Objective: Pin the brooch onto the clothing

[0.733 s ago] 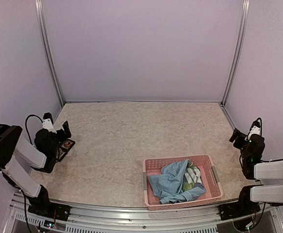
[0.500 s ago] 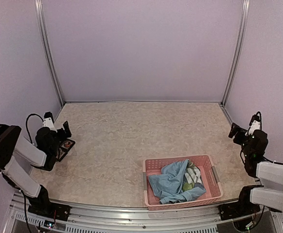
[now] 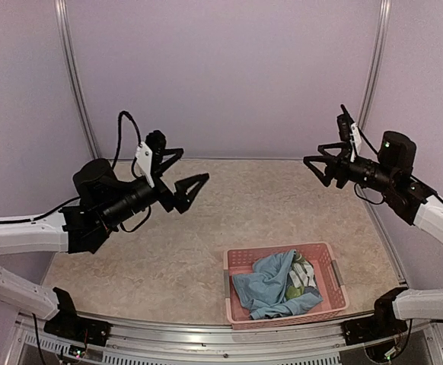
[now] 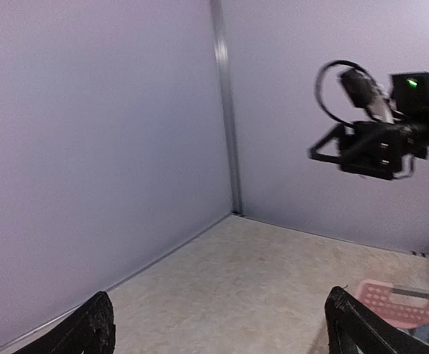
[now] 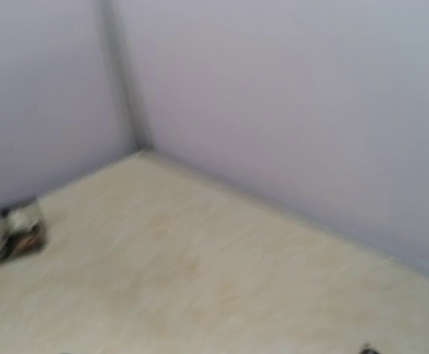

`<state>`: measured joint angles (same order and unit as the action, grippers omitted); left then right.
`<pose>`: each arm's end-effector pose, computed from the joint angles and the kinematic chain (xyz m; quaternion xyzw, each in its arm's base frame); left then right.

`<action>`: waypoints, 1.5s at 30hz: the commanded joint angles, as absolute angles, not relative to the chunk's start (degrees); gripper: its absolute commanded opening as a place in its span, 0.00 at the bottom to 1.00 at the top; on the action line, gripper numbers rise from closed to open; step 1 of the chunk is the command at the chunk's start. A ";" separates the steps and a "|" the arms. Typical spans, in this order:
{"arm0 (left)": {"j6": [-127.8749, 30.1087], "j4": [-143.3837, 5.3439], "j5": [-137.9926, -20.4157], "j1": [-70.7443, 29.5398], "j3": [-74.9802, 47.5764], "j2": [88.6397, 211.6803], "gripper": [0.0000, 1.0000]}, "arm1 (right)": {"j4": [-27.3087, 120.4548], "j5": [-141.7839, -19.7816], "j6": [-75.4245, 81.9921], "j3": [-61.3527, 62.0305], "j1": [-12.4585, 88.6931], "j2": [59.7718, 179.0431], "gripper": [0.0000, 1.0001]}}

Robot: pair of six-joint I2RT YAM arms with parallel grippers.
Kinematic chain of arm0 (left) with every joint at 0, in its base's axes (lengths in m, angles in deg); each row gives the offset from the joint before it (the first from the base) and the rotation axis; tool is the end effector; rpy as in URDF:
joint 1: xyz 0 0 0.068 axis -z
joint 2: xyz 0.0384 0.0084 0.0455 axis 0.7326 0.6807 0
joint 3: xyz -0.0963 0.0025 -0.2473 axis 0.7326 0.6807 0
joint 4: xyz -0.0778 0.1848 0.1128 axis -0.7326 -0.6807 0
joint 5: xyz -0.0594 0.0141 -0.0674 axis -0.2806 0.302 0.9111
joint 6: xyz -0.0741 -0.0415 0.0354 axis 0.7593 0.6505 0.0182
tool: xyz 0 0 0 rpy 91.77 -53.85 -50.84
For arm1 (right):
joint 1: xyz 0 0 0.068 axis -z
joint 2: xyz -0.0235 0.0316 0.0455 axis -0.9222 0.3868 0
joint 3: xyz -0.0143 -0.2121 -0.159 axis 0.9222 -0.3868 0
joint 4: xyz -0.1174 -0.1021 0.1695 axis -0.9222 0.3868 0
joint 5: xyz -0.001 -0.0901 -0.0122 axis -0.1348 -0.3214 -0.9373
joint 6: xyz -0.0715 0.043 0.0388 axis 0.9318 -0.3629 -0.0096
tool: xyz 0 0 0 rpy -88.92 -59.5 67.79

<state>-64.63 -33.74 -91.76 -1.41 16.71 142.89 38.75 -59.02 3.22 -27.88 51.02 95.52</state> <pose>0.2096 -0.2061 0.3411 0.2417 0.5886 -0.2511 0.7295 0.2242 0.1074 0.3457 -0.2318 0.6824 0.3136 0.6183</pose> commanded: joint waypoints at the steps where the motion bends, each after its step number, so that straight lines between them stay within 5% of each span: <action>1: -82.56 -59.10 -77.21 17.51 8.48 150.03 0.98 | 63.85 -67.21 10.27 -22.83 45.57 98.38 0.79; 5: -84.37 -72.70 -80.56 25.53 -6.33 165.18 0.99 | 64.39 -67.05 7.28 -22.95 45.14 98.09 0.79; 13: -83.39 -89.43 -82.81 26.45 -29.30 192.40 0.98 | 61.77 -66.89 6.08 -27.36 44.66 95.78 0.78; 17: -82.88 -90.37 -83.31 26.42 -31.07 197.86 0.86 | 61.46 -66.75 6.31 -28.93 44.56 94.86 0.78; 19: -82.59 -90.37 -81.61 26.42 -31.03 198.55 0.67 | 61.73 -66.80 6.49 -29.06 44.57 94.83 0.78; 20: -82.30 -90.37 -81.05 26.40 -31.09 198.52 0.52 | 61.94 -66.88 6.64 -29.06 44.57 95.04 0.78; 22: -80.69 -89.57 -81.26 26.24 -31.02 197.35 0.06 | 62.02 -66.60 7.06 -29.04 44.57 95.46 0.78; 23: -79.03 -88.50 -82.59 25.97 -30.92 195.98 0.00 | 61.98 -66.46 7.17 -29.00 44.61 95.72 0.78; 31: -72.68 -63.28 -97.14 24.19 -15.12 162.75 0.00 | 62.94 -66.68 9.41 -27.68 44.31 98.31 0.74; 36: -79.28 -52.49 -117.49 26.67 -7.18 141.21 0.00 | 63.03 -65.63 13.99 -27.27 42.68 99.67 0.71; 40: -85.31 -44.06 -136.06 30.31 -3.26 132.48 0.00 | 62.02 -63.78 18.77 -28.75 38.18 102.16 0.68; 45: -86.96 -43.83 -139.75 30.24 -1.84 128.30 0.00 | 61.80 -64.67 27.98 -30.27 30.38 107.15 0.66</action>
